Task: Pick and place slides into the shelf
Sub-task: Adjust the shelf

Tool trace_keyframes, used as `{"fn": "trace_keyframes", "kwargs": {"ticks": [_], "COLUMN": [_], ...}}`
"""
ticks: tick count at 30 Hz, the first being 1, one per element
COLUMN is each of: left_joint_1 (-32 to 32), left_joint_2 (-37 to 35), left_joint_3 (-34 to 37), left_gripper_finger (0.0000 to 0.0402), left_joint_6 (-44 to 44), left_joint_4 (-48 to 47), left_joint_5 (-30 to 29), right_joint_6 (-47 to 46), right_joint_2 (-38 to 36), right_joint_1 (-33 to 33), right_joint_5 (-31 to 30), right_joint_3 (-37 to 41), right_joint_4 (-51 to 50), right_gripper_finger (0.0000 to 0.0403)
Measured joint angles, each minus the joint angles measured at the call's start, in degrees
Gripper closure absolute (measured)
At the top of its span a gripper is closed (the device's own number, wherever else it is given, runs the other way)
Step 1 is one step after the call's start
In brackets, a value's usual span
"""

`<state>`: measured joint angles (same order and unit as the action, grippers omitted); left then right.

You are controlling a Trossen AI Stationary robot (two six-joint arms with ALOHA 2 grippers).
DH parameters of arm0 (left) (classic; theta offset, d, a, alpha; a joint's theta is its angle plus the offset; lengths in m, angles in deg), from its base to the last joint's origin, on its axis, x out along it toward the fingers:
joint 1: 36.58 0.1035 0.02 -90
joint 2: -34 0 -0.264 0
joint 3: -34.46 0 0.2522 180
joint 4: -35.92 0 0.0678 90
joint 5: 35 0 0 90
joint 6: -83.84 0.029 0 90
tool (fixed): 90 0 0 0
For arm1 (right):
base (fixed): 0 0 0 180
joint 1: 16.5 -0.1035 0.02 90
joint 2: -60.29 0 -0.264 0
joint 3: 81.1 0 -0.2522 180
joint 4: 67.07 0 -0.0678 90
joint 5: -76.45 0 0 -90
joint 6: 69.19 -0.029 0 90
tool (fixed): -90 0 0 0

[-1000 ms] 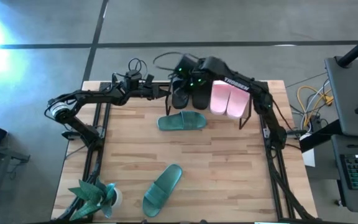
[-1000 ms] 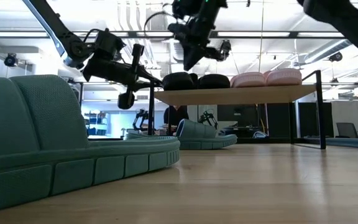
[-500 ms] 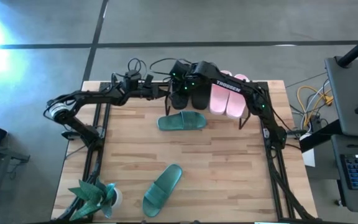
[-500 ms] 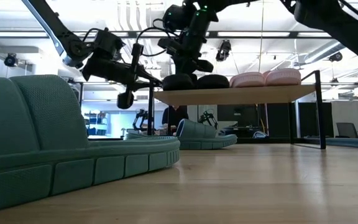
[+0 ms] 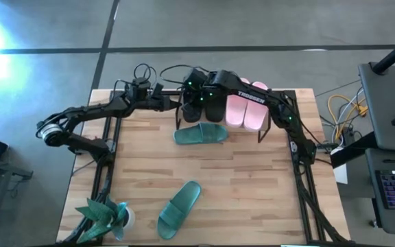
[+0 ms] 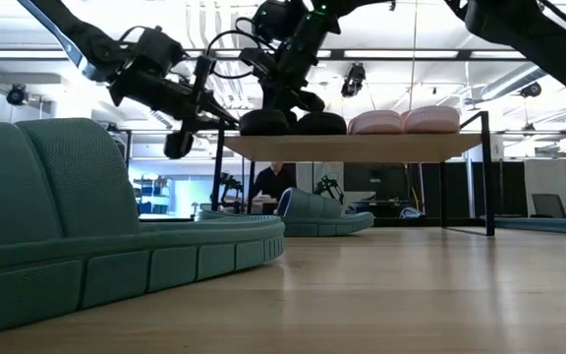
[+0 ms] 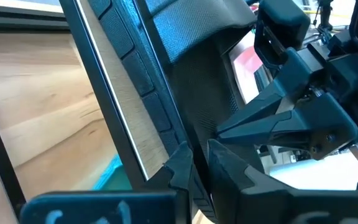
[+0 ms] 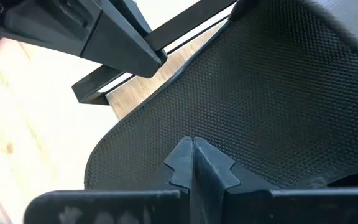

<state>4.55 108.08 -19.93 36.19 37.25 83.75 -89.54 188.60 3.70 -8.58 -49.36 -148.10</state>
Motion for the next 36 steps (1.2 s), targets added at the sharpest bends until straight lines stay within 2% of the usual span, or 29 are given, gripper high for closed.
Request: {"fn": "trace_keyframes", "kwargs": {"ticks": [5, 10, 21, 27, 32, 36], "left_joint_1": [-0.16, -1.10, -1.28, -0.57, -0.59, -0.59], "left_joint_2": [0.56, 1.14, -1.48, -5.10, -6.76, -6.73], "left_joint_3": [0.07, 0.05, 0.07, 0.22, 1.16, 2.11], "left_gripper_finger": [0.0380, 0.0336, 0.0258, 0.0238, 0.0238, 0.0238], "left_joint_6": [1.02, 3.22, 6.50, 11.91, 14.39, 15.06], "left_joint_4": [-1.66, -2.48, -6.64, -12.89, -15.27, -14.64], "left_joint_5": [0.62, 1.43, 2.33, 1.00, 0.73, 0.83], "right_joint_6": [-1.16, -0.09, -0.15, 0.75, 0.47, 0.25], "right_joint_2": [0.00, 0.59, -0.03, -2.81, -5.58, -6.40], "right_joint_1": [-0.54, -1.24, -2.02, -2.12, -2.06, -2.33], "right_joint_5": [0.36, 0.29, -0.33, -4.98, -7.46, -8.09], "right_joint_3": [0.04, 0.15, -0.39, -0.42, -0.44, -0.44], "right_joint_4": [-1.20, -4.20, -1.50, -2.04, -11.01, -17.30], "right_gripper_finger": [0.0390, 0.0370, 0.0322, 0.0305, 0.0306, 0.0326]}}
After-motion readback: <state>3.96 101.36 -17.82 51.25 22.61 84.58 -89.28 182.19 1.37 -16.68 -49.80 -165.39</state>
